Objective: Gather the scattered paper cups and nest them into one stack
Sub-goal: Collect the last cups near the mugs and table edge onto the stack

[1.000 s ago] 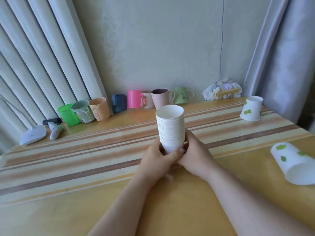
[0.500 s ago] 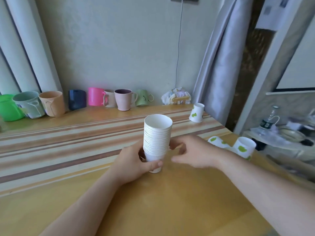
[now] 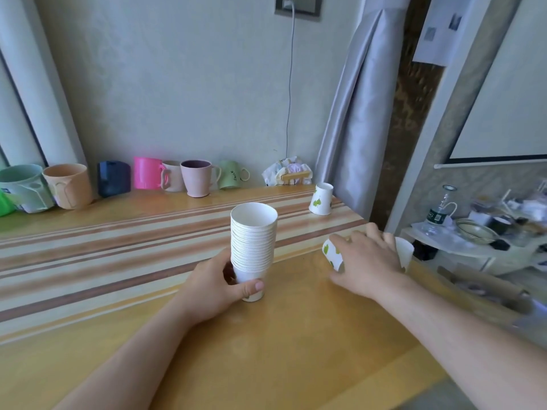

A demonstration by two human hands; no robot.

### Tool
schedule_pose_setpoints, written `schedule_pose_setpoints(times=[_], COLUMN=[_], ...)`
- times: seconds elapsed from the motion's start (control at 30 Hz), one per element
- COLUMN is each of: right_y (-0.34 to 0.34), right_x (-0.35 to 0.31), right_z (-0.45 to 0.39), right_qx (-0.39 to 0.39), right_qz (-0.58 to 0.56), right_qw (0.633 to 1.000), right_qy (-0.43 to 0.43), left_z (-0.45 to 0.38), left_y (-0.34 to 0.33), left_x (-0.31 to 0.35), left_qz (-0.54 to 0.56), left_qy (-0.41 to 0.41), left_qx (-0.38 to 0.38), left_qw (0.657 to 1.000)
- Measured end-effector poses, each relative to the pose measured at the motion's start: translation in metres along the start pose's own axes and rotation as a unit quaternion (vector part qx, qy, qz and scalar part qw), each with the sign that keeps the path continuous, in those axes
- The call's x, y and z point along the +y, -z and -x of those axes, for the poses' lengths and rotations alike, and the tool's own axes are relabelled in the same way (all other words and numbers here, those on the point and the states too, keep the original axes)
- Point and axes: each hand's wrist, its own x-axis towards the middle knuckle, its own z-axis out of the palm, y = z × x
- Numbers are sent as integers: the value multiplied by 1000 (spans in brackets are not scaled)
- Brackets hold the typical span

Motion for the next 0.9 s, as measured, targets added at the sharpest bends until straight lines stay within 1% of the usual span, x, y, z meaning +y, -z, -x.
schedule_pose_setpoints(times=[0.07,0.13,0.2,0.27,0.33,0.37,0.4,0.43,0.47,0.53,0.57,0.6,0.63,0.67,0.7,0.73,0.77,0.8,0.87,0.9], right_y=[-4,-8,-9,-8,-3,0,6,11,17,32,41,49,59,66,71,76,78,77,69,64], right_x=[0,-1,-9,-20,-31,-35,-39,-41,-42,-42,-42,-42,-43,-43,-43,-45,-48,-52,-60,-62], right_z=[4,12,23,31,34,32,29,24,19,7,2,-1,-2,-3,-3,-3,-2,-1,1,2], right_qx=[-13,5,13,12,16,19,20,24,37,60,67,75,85,97,107,109,104,96,81,77], right_qz=[-36,-71,-150,-270,-381,-450,-530,-615,-692,-801,-838,-865,-883,-891,-895,-894,-886,-869,-815,-790], right_qw=[999,997,988,962,924,893,846,784,714,580,524,477,442,423,414,418,440,479,571,605], right_qy=[2,20,40,42,10,-16,-48,-79,-103,-133,-136,-136,-133,-130,-128,-121,-105,-83,-58,-62], left_z=[0,0,0,-1,-1,-1,-1,-1,-1,-1,-2,-2,-2,-2,-2,-2,-1,-2,-2,-2], left_y=[0,0,-1,-1,0,0,1,1,0,0,0,0,0,1,2,3,3,3,2,2], left_x=[-1,-2,-2,-3,-5,-6,-7,-7,-7,-7,-7,-7,-7,-7,-8,-8,-9,-9,-10,-10], left_qz=[8,11,8,12,12,12,14,16,15,-1,-13,-20,-22,-20,-19,-17,-16,-16,-16,-14], left_qy=[0,1,-2,-2,-3,-5,-6,-5,-4,-4,-5,-6,-7,-6,-4,-2,-1,-2,-6,-6], left_qx=[-2,-3,-2,2,13,24,35,45,57,85,101,112,118,120,120,119,117,115,114,115], left_qw=[1000,1000,1000,1000,1000,1000,999,999,998,996,995,994,993,993,993,993,993,993,993,993])
